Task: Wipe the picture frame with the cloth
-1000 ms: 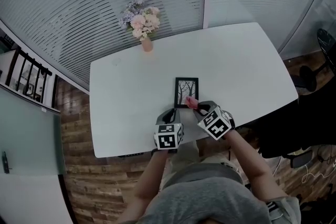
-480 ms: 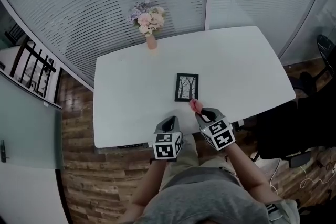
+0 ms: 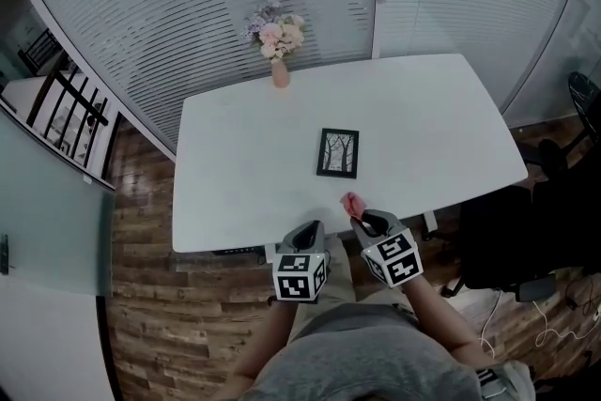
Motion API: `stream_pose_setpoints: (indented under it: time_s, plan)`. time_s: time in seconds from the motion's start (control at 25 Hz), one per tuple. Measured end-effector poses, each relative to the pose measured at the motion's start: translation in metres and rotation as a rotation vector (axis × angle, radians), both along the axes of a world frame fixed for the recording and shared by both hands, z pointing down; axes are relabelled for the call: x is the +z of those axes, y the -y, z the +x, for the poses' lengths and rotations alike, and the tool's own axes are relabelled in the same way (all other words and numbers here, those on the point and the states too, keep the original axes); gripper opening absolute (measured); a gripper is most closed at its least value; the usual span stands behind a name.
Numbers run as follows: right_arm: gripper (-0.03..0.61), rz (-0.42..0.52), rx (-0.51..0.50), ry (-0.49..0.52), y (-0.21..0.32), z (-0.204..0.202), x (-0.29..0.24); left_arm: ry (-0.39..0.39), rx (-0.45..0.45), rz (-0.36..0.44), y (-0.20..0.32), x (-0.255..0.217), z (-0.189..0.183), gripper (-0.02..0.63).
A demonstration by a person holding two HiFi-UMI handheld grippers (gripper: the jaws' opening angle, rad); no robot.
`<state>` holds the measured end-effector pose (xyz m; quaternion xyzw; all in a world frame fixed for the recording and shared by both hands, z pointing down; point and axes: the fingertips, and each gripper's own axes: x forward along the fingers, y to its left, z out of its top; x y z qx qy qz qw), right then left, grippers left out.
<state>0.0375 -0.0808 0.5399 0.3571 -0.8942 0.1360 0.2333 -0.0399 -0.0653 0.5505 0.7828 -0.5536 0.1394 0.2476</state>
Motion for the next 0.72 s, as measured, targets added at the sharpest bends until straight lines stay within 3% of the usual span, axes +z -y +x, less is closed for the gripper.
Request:
stream_pose_setpoints:
  time_s: [0.72]
  plan:
    - [0.040, 0.006, -0.029, 0.011, -0.014, -0.011, -0.006, -0.019, -0.012, 0.003, -0.012, 0.000, 0.001, 0.002]
